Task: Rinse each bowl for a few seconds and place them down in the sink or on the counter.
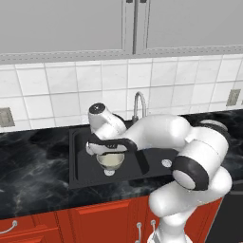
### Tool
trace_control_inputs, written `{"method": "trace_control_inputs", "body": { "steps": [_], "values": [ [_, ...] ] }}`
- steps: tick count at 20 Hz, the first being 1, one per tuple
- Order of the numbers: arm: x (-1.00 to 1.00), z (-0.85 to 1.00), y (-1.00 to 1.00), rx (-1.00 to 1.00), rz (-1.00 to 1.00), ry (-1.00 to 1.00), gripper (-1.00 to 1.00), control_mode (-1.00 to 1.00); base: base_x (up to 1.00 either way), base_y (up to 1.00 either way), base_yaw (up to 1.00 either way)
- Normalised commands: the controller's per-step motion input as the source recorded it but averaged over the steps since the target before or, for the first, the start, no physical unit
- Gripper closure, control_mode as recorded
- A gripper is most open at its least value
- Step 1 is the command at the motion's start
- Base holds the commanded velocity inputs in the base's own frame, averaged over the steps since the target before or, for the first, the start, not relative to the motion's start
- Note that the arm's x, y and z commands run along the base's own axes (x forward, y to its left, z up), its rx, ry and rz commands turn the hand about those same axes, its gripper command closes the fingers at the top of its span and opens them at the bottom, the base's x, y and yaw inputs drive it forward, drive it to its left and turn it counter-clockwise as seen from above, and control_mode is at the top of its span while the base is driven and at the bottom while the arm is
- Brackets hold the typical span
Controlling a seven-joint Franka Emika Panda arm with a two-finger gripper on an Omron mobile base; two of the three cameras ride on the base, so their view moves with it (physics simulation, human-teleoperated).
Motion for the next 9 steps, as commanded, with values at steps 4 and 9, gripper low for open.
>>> {"method": "trace_control_inputs", "body": {
  "steps": [4,9],
  "values": [
    [-0.59,0.62,-0.07,0.00,0.01,-0.06,-1.00,-1.00,0.00,0.00,0.00],
    [-0.59,0.62,-0.06,0.00,0.02,-0.05,-1.00,-1.00,0.00,0.00,0.00]
  ]
}}
